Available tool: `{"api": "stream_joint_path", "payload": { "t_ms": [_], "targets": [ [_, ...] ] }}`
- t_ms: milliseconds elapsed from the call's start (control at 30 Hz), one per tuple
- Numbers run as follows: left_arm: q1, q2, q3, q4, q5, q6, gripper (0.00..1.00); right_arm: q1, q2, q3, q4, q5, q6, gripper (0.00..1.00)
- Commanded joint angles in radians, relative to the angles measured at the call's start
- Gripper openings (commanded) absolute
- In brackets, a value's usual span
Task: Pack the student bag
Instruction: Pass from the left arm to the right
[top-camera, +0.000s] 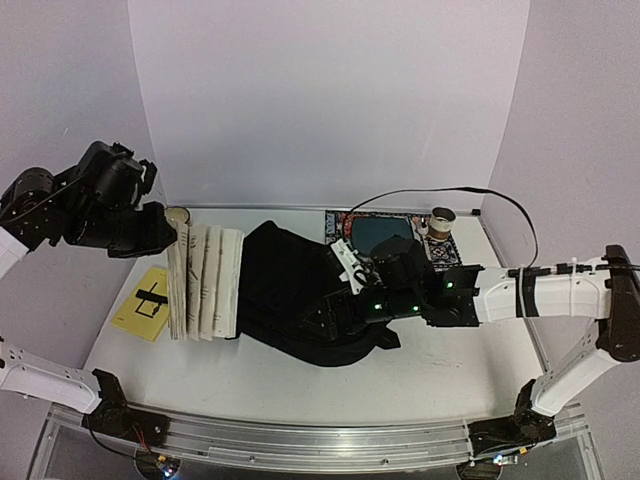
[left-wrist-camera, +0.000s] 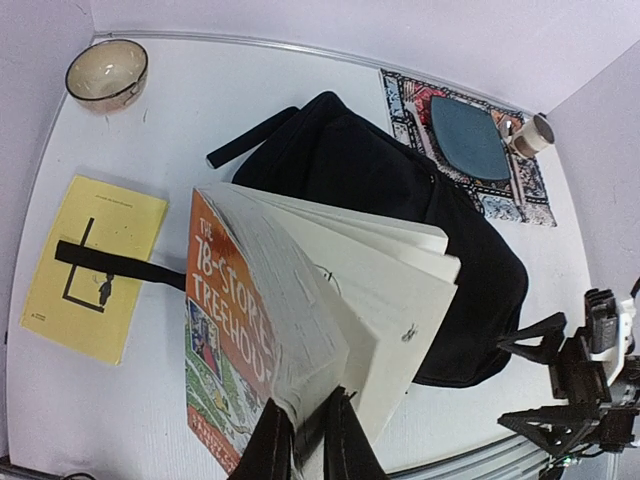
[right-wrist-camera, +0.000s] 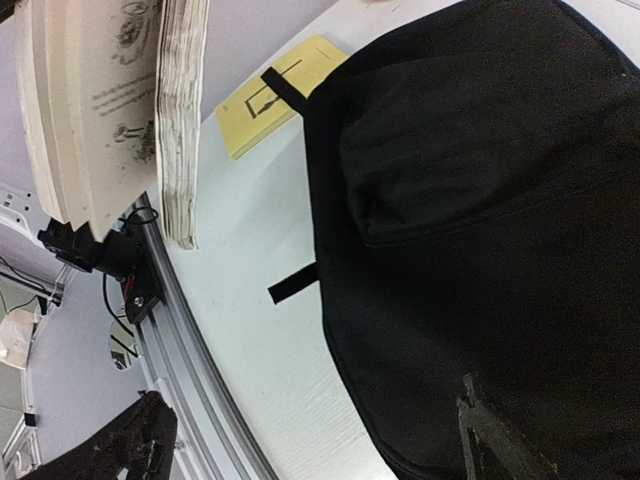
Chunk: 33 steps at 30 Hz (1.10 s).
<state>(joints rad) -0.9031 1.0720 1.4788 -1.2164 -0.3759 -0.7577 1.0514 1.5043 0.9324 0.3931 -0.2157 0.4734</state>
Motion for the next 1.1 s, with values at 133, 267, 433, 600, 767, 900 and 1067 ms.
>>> {"api": "stream_joint_path", "payload": {
  "t_ms": [133, 267, 433, 600, 767, 900, 1067],
  "targets": [
    [0.001, -0.044, -0.06, 0.349, 0.074, 0.038, 0.0, 0.019, 0.099, 0.054, 0.251, -0.104, 0.087, 0.98],
    [0.001, -0.021, -0.117, 0.48, 0.1, 0.031, 0.0, 0.026, 0.14, 0.048, 0.353, -0.137, 0.102, 0.98],
    [0.001, 0.028, -0.177, 0.644, 0.134, 0.023, 0.0, 0.038, 0.156, 0.013, 0.449, -0.144, 0.077, 0.98],
    [0.001, 0.065, -0.206, 0.756, 0.182, 0.02, 0.0, 0.039, 0.171, 0.002, 0.462, -0.082, 0.034, 0.98],
    [0.0, 0.08, -0.23, 0.815, 0.19, 0.007, 0.0, 0.039, 0.197, 0.026, 0.456, -0.063, 0.015, 0.98],
    [0.0, 0.084, -0.261, 0.856, 0.175, -0.023, 0.0, 0.043, 0.207, 0.046, 0.452, -0.077, 0.021, 0.98],
    [0.001, 0.13, -0.297, 0.916, 0.166, -0.055, 0.0, 0.057, 0.209, 0.072, 0.443, -0.076, 0.024, 0.98]
  ]
}}
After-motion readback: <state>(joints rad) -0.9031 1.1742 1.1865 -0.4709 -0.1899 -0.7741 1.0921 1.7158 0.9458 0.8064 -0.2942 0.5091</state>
